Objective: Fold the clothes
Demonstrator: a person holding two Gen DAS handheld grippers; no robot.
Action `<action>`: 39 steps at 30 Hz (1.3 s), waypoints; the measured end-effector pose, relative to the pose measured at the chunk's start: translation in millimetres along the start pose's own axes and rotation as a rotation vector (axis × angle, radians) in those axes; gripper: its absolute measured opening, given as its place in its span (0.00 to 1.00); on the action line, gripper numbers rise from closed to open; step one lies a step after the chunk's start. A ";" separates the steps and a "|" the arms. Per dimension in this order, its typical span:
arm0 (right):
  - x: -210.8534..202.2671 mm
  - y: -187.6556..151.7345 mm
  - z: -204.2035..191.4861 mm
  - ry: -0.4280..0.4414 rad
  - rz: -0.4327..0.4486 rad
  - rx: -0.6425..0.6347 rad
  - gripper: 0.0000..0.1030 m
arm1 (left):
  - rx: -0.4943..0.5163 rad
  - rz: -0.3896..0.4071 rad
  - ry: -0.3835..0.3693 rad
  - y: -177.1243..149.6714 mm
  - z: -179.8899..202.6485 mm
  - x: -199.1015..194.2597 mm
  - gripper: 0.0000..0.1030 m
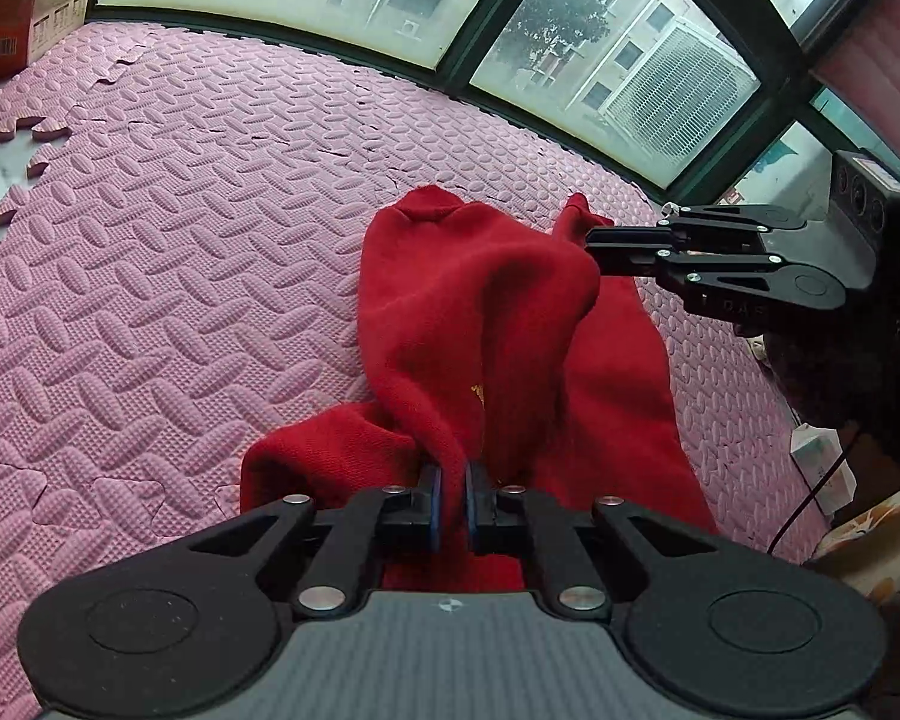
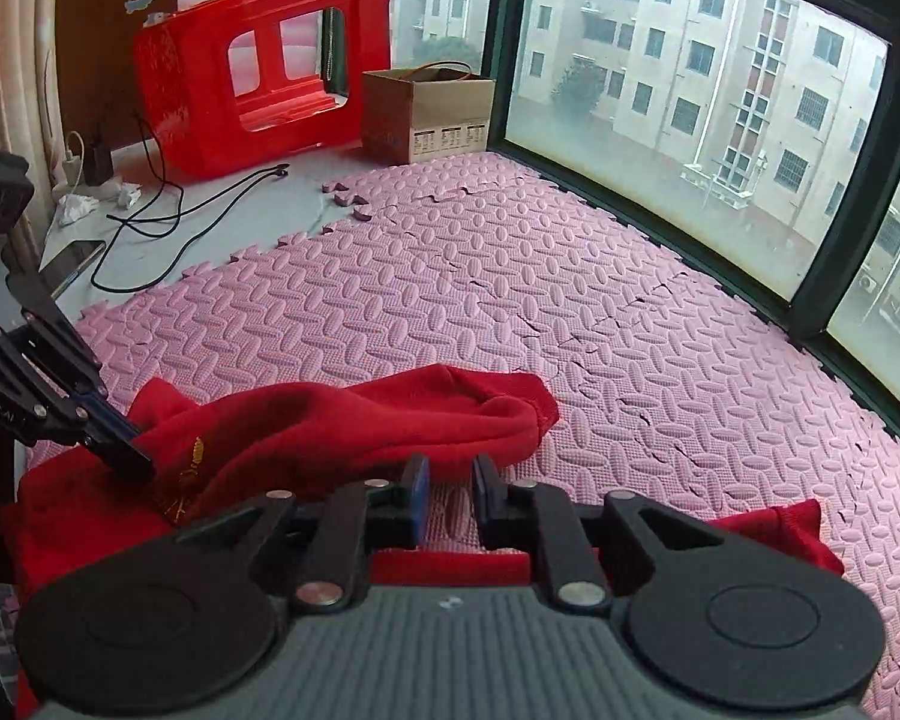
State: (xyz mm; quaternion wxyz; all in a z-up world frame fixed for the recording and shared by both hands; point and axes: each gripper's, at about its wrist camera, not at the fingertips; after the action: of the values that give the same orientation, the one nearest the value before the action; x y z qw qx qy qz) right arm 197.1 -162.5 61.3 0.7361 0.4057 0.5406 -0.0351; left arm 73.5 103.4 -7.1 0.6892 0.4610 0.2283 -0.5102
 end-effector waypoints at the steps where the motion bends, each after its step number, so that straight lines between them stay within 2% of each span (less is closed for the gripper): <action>1: 6.4 4.1 6.1 -0.005 0.004 0.023 0.15 | -0.004 0.006 -0.002 0.6 -1.0 -1.1 0.08; 3: 24.2 12.5 22.2 0.013 -0.019 0.128 0.16 | 0.001 0.010 -0.002 2.9 0.0 -1.3 0.08; 6: 52.8 20.7 45.5 0.056 -0.062 0.285 0.26 | 0.004 0.005 0.003 4.1 1.3 1.0 0.08; 9: 81.5 23.4 64.4 0.106 -0.102 0.403 0.26 | 0.001 0.004 0.002 4.4 0.4 1.7 0.09; 13: 111.3 30.8 71.3 0.149 -0.170 0.449 0.32 | 0.001 0.010 0.001 7.0 -2.1 0.7 0.09; 15: 118.7 38.6 66.3 0.145 -0.192 0.421 0.30 | 0.001 0.014 0.004 9.4 -2.9 -0.3 0.09; 16: 120.1 42.1 63.1 0.138 -0.195 0.399 0.22 | 0.002 0.017 0.006 10.8 -3.2 -0.9 0.09; 18: 117.6 51.5 55.3 0.107 -0.180 0.344 0.15 | 0.005 0.028 0.015 15.3 -4.2 -2.4 0.09; 22: 101.3 92.0 44.7 -0.004 -0.062 0.229 0.12 | -0.006 0.067 0.051 30.8 -9.6 -5.7 0.09; 26: 97.7 131.7 47.7 -0.099 0.064 0.193 0.12 | -0.045 0.132 0.097 55.8 -19.6 -8.0 0.09; 27: 98.3 138.2 50.1 -0.113 0.090 0.197 0.13 | -0.056 0.149 0.110 62.5 -22.0 -8.1 0.09; 30: 102.3 151.3 56.2 -0.154 0.117 0.210 0.45 | -0.088 0.165 0.158 77.6 -31.6 -1.5 0.10; 31: 103.3 151.6 57.4 -0.170 0.115 0.214 0.43 | -0.099 0.162 0.168 80.8 -35.7 1.7 0.11; 34: 102.6 140.5 60.2 -0.130 0.075 0.215 0.42 | -0.121 0.153 0.214 83.0 -44.7 8.5 0.11; 39: 104.0 103.8 42.9 -0.014 -0.027 0.151 0.42 | -0.127 0.158 0.205 77.2 -45.1 8.4 0.11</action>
State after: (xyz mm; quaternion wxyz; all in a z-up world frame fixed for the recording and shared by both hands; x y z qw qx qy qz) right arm 323.9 -80.2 37.3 0.7066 0.4525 0.5368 -0.0887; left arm 154.2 142.6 -3.9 0.7282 0.4827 0.2924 -0.3889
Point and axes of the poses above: each gripper's, at about its wrist camera, not at the fingertips, and x roughly the way its jaws point, z to its right, y to its top, and after that the axes turned 10 degrees about -z, right-handed
